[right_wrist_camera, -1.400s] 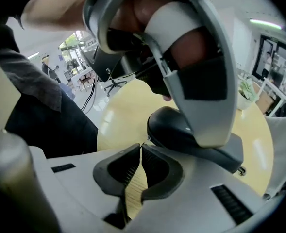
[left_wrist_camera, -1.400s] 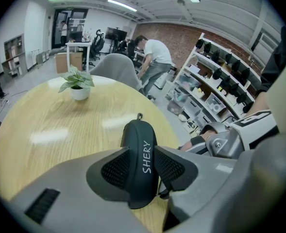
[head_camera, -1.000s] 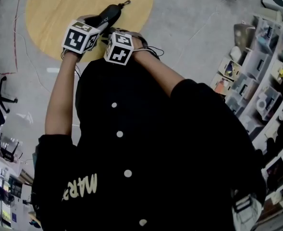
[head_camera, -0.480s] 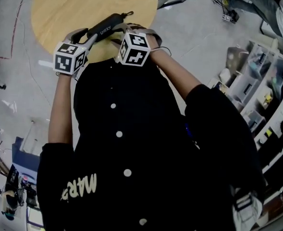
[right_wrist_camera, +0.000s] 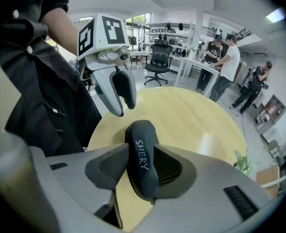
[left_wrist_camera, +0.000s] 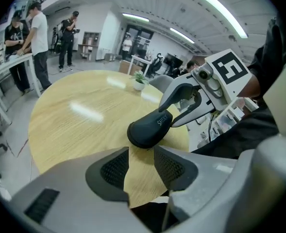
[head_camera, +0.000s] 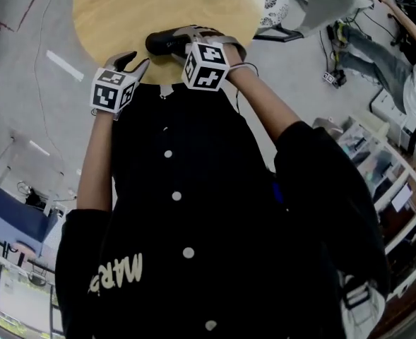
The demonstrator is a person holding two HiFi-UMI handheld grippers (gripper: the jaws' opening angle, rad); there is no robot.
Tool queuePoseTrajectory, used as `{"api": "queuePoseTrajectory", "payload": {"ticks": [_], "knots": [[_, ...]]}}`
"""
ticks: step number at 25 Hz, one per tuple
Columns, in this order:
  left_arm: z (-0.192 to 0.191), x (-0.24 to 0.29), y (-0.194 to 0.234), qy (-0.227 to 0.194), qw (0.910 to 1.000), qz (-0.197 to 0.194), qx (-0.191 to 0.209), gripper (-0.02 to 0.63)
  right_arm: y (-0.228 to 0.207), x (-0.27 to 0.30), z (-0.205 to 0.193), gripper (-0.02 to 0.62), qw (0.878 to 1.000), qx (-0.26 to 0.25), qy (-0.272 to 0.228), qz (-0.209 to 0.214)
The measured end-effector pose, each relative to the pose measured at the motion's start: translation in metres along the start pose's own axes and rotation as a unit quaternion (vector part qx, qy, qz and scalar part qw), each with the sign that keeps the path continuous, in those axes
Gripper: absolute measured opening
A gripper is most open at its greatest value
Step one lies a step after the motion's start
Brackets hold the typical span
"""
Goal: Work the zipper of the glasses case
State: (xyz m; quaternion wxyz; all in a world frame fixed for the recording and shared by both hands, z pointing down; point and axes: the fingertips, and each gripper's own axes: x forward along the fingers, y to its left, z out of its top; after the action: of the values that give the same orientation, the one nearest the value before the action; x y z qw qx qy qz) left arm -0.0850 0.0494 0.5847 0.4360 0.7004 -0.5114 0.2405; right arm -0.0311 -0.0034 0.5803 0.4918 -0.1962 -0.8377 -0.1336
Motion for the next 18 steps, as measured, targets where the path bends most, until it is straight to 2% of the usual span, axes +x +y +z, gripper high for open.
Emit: {"api": "queuePoseTrajectory", "payload": {"ticks": [2,7,13,16,18], "knots": [[-0.005,0.004,0.000,-0.007,0.9999,0.008,-0.012,0.158,0.000,0.007,-0.001,0.163,1.000,-0.015,0.006,0.011],[-0.015,0.021,-0.006,-0.005,0.9993,0.036,0.012,0.158,-0.002,0.020,-0.001,0.158,0.998,-0.041,0.012,0.043],[-0.014,0.047,-0.009,-0.008,0.9972,0.071,-0.023,0.150,-0.006,0.021,-0.002,0.153,0.996,-0.043,0.007,0.084],[-0.019,0.054,-0.004,0.002,0.9937,0.109,-0.028,0.077,-0.008,0.022,-0.002,0.153,0.994,-0.035,0.014,0.106],[-0.019,0.055,-0.002,0.001,0.9917,0.125,-0.031,0.076,-0.008,0.021,0.000,0.153,0.992,-0.031,0.015,0.118]]}}
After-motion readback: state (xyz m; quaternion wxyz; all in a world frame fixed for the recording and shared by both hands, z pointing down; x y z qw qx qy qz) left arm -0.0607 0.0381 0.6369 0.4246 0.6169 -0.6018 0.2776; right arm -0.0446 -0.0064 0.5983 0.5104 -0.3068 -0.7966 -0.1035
